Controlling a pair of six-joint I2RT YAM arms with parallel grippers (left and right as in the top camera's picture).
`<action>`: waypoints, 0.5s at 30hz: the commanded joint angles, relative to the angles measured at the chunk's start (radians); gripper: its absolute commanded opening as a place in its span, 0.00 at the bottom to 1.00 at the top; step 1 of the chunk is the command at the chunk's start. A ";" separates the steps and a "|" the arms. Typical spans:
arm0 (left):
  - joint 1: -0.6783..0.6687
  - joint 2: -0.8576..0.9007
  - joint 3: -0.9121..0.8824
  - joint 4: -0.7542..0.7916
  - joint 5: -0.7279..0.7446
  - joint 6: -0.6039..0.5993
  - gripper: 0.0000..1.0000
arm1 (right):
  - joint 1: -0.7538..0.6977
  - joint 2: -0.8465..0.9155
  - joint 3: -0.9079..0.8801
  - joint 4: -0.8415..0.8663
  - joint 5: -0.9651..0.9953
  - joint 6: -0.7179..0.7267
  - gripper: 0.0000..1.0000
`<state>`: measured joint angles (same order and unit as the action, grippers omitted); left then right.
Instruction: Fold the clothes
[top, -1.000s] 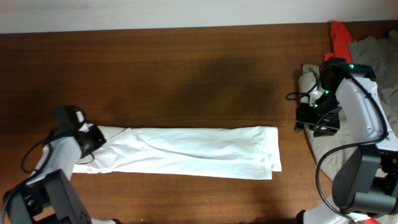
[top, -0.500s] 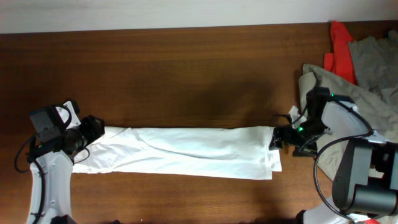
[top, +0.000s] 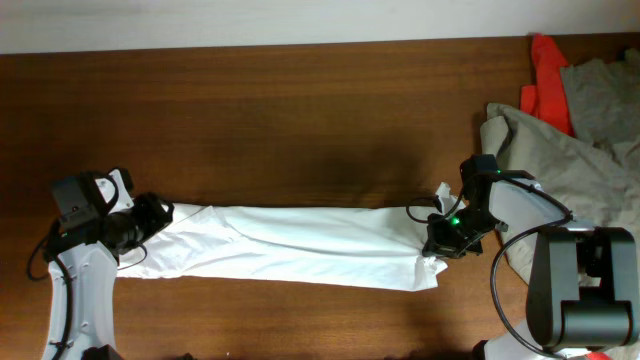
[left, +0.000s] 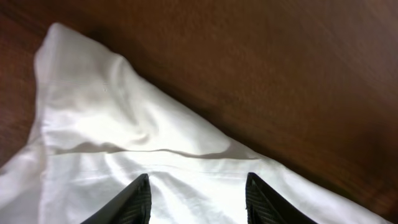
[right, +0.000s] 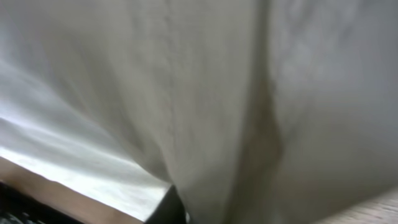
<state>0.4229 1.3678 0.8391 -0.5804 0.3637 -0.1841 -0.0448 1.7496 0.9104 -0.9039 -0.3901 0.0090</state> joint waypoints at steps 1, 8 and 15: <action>0.003 -0.011 0.013 -0.019 0.014 0.006 0.48 | -0.026 0.009 0.068 -0.015 0.126 0.039 0.04; 0.003 -0.011 0.013 -0.048 0.014 0.006 0.48 | -0.047 0.009 0.446 -0.271 0.290 0.074 0.04; 0.003 -0.011 0.013 -0.095 0.014 0.006 0.48 | 0.299 0.014 0.462 -0.238 0.267 0.189 0.07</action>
<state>0.4229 1.3678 0.8398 -0.6567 0.3668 -0.1837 0.1478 1.7626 1.3613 -1.1702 -0.1207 0.1211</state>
